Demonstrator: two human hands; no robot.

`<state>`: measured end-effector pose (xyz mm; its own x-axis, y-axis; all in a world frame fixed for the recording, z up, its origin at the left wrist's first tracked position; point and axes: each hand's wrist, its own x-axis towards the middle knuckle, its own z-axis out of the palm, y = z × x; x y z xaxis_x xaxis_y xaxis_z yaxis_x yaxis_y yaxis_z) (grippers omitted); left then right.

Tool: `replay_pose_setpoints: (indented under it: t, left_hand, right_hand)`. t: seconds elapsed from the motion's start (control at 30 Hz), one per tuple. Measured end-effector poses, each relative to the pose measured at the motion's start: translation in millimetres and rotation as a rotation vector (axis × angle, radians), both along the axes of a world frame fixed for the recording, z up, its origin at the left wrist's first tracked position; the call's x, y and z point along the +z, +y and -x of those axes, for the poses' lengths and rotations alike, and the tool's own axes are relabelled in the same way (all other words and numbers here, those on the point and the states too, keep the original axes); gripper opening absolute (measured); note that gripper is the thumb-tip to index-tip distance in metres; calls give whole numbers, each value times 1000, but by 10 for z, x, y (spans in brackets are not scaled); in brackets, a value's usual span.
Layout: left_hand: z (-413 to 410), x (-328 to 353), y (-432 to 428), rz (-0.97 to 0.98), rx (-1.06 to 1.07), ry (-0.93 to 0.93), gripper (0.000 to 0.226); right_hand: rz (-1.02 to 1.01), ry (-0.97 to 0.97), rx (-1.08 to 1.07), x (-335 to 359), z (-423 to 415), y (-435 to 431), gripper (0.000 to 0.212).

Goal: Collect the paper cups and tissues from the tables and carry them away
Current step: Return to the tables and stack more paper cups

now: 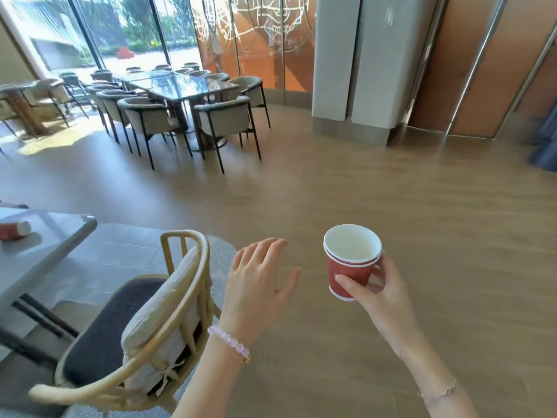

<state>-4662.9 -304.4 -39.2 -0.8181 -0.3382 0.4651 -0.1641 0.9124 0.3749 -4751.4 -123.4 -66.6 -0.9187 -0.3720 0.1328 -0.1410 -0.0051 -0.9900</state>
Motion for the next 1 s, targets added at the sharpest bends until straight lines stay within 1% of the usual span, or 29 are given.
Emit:
replay_pose_setpoints:
  t: [0.1, 0.27, 0.47, 0.7, 0.8, 0.9, 1.0]
  left_hand:
    - [494, 11, -132, -11, 46, -4, 41]
    - [1132, -17, -400, -30, 110, -23, 43]
    - [1862, -71, -981, -63, 171, -64, 44]
    - [2859, -183, -2106, -77, 239, -33, 45]
    - [3281, -153, -2646, -61, 277, -12, 45]
    - [3618, -71, -3148, -19, 303, 14, 50]
    - [3858, -31, -3602, -23, 341, 14, 43]
  right_hand:
    - [-3, 3, 56, 41, 561, -196, 57]
    - [3, 8, 114, -4, 1317, -581, 59]
    - [14, 9, 166, -77, 2195, -1199, 57]
    - [3, 30, 233, -112, 3277, -2365, 57]
    - [1, 28, 271, -65, 3731, -2962, 57]
    - [3, 40, 297, 4, 4110, -3553, 54]
    - [21, 24, 340, 17, 4400, -4064, 53]
